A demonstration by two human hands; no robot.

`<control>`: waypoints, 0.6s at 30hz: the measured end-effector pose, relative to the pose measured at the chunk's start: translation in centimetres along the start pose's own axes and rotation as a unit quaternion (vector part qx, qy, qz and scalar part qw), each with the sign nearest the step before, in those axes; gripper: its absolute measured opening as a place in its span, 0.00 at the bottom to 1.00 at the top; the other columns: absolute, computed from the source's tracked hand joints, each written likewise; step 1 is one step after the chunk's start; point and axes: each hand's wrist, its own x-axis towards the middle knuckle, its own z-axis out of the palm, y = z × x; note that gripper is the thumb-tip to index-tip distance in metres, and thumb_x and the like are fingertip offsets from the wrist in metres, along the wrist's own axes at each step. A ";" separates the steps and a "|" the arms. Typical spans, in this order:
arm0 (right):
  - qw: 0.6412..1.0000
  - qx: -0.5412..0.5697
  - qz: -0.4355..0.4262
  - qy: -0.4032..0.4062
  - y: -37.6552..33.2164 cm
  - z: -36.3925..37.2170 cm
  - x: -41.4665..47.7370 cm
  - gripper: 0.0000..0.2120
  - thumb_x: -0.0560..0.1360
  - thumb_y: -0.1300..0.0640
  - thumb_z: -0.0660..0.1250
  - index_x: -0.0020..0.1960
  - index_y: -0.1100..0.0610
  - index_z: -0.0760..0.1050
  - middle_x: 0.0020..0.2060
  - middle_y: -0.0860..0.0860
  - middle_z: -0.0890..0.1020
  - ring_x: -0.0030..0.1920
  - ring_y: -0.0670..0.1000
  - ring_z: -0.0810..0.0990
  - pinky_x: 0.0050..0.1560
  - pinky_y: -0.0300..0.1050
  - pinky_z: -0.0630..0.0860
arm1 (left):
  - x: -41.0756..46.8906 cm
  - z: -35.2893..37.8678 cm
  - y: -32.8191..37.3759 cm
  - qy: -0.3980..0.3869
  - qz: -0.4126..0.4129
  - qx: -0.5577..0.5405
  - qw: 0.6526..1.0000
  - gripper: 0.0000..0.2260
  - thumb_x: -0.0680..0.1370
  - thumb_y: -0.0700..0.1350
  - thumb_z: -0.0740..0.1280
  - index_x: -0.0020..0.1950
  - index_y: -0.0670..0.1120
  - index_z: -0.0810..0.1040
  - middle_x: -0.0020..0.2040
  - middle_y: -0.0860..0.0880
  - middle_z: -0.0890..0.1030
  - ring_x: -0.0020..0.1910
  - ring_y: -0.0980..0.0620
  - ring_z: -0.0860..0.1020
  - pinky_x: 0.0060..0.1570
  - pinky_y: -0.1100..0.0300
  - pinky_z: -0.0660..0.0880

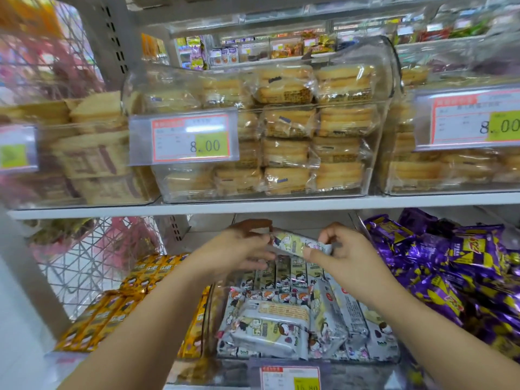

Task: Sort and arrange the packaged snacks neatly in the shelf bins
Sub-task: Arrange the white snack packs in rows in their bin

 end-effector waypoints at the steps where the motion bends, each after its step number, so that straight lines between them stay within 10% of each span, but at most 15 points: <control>1: 1.000 0.011 0.004 -0.012 -0.5 0.6 0.1 0.11 0.71 0.54 0.72 0.40 0.55 0.69 0.28 0.46 0.70 0.24 0.41 0.68 0.28 0.37 0.61 | -0.6 -0.4 -0.1 0.012 0.021 -0.016 1.000 0.16 0.76 0.43 0.67 0.61 0.38 0.73 0.52 0.43 0.83 0.50 0.49 0.83 0.55 0.54 0.78; 8: 0.984 -0.061 0.003 -0.165 -3.9 4.9 1.8 0.13 0.74 0.51 0.69 0.54 0.44 0.68 0.44 0.46 0.81 0.43 0.46 0.80 0.48 0.44 0.77 | -3.2 -2.1 -0.4 0.073 0.194 0.114 0.972 0.12 0.78 0.46 0.67 0.58 0.59 0.74 0.57 0.53 0.81 0.50 0.52 0.82 0.54 0.50 0.78; 13: 0.968 -0.178 0.011 -0.175 -4.3 7.5 5.3 0.15 0.75 0.50 0.68 0.52 0.50 0.62 0.37 0.40 0.70 0.38 0.43 0.72 0.32 0.29 0.68 | -3.4 -4.7 -2.7 0.173 0.200 0.117 0.957 0.10 0.78 0.46 0.66 0.59 0.56 0.75 0.53 0.56 0.81 0.52 0.57 0.80 0.47 0.68 0.75; 18: 0.969 -0.119 0.120 -0.181 -1.6 11.6 9.6 0.23 0.73 0.55 0.71 0.62 0.55 0.63 0.47 0.48 0.75 0.39 0.42 0.74 0.35 0.34 0.73 | -3.1 -7.2 -4.0 0.222 0.194 0.048 0.954 0.12 0.70 0.59 0.64 0.51 0.60 0.78 0.49 0.49 0.84 0.49 0.47 0.82 0.54 0.46 0.77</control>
